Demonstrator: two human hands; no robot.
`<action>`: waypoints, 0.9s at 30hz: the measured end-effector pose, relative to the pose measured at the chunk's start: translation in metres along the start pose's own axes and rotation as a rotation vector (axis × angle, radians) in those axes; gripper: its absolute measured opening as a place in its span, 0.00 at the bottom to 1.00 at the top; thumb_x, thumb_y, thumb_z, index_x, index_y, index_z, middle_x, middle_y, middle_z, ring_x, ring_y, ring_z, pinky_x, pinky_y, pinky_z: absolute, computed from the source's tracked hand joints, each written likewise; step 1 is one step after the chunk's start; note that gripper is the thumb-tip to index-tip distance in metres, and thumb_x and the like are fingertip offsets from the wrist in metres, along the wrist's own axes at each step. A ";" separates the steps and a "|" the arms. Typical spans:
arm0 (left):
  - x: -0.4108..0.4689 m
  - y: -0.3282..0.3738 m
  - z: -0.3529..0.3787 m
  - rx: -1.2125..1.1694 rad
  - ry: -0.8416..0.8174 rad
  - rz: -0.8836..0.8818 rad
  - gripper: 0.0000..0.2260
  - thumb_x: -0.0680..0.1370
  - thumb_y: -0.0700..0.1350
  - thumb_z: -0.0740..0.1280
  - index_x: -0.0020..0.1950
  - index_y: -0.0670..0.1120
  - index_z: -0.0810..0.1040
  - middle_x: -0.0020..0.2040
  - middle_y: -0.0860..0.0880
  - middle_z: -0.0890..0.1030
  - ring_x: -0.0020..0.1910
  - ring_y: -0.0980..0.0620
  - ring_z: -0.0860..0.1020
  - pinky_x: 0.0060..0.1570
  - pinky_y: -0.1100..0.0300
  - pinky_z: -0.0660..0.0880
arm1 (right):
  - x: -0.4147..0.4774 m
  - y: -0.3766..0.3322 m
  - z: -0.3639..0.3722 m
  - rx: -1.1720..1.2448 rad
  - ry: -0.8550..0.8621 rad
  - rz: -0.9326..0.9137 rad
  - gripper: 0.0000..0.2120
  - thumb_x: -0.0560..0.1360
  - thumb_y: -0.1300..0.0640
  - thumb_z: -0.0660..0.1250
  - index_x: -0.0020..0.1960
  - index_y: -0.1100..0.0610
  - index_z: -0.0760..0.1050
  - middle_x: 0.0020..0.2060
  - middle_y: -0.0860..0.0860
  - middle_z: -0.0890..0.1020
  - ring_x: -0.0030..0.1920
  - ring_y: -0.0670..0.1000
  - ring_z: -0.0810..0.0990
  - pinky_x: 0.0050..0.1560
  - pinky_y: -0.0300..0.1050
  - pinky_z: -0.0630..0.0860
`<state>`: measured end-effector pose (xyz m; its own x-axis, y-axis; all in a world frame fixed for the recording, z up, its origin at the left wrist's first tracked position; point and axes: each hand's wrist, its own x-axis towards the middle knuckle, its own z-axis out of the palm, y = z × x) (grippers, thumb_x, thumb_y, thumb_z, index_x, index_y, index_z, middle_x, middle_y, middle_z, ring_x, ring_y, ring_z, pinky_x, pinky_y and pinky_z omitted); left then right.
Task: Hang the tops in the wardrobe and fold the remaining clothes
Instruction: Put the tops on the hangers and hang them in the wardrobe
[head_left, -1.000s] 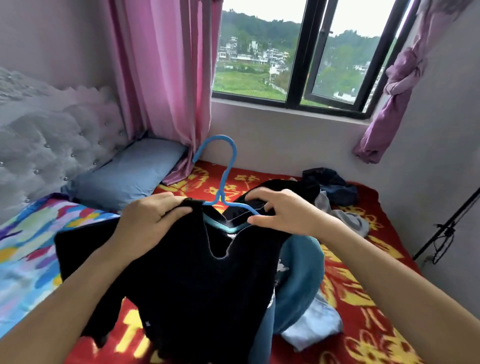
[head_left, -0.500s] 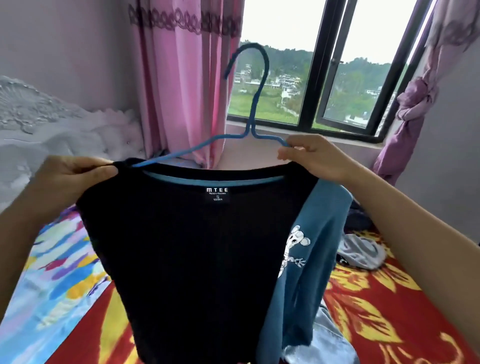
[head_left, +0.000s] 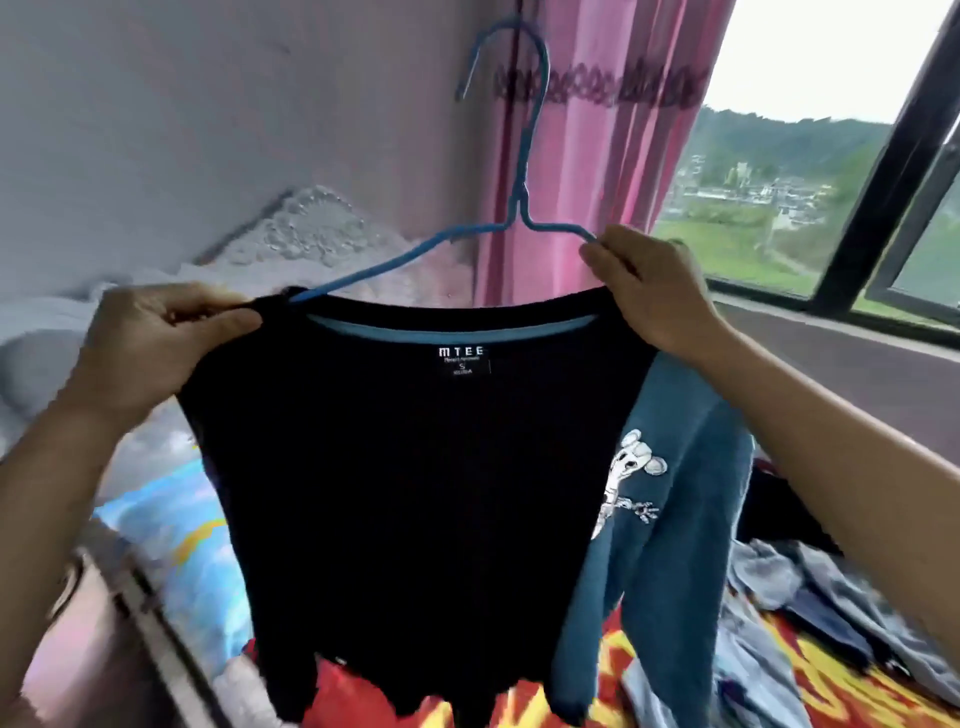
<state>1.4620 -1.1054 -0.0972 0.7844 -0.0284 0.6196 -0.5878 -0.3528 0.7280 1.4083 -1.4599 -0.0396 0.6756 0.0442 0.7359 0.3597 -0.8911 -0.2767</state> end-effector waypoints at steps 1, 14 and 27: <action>-0.010 -0.003 -0.012 0.034 0.023 -0.024 0.21 0.72 0.39 0.71 0.34 0.68 0.80 0.30 0.66 0.79 0.29 0.67 0.75 0.37 0.77 0.70 | 0.000 -0.004 0.011 0.025 -0.026 0.002 0.19 0.77 0.45 0.58 0.40 0.61 0.73 0.26 0.51 0.69 0.31 0.56 0.69 0.36 0.48 0.67; -0.187 -0.017 -0.186 0.449 0.344 -0.492 0.08 0.77 0.40 0.66 0.41 0.53 0.77 0.38 0.56 0.79 0.33 0.68 0.75 0.35 0.77 0.68 | -0.022 -0.187 0.173 0.412 -0.473 -0.251 0.17 0.79 0.50 0.60 0.37 0.60 0.71 0.28 0.51 0.71 0.36 0.55 0.71 0.37 0.49 0.64; -0.343 -0.034 -0.382 0.548 0.894 -0.778 0.16 0.77 0.39 0.65 0.65 0.42 0.73 0.57 0.40 0.75 0.52 0.47 0.74 0.50 0.63 0.70 | -0.061 -0.417 0.260 0.916 -1.013 0.114 0.22 0.77 0.57 0.64 0.26 0.58 0.65 0.19 0.48 0.64 0.23 0.47 0.61 0.27 0.40 0.59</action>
<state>1.1378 -0.7264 -0.2227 0.3537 0.9075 0.2266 0.2811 -0.3342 0.8996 1.3843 -0.9736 -0.1293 0.7580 0.6519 0.0220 0.2969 -0.3148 -0.9015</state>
